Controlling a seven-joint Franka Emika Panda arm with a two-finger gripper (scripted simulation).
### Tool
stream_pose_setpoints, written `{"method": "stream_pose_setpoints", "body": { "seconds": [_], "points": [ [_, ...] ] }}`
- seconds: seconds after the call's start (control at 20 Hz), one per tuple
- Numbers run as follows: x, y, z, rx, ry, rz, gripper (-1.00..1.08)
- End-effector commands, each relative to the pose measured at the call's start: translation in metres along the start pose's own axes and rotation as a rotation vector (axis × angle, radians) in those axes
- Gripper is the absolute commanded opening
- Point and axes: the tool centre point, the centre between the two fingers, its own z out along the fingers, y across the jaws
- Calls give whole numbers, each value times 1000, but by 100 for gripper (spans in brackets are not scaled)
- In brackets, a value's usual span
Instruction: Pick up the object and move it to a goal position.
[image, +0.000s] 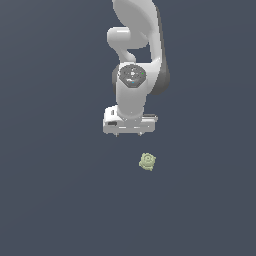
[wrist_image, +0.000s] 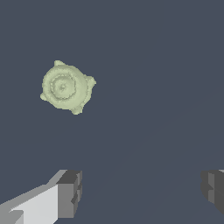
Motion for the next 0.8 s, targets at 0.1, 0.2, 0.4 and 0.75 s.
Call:
{"method": "stream_pose_setpoints", "body": {
  "seconds": [0.1, 0.2, 0.4, 0.75],
  "points": [
    [-2, -1, 2, -2, -8, -5, 100],
    [-1, -2, 3, -1, -6, 1, 100],
    [4, -6, 5, 0, -2, 25, 100],
    [21, -21, 14, 6, 16, 110, 100]
  ]
}}
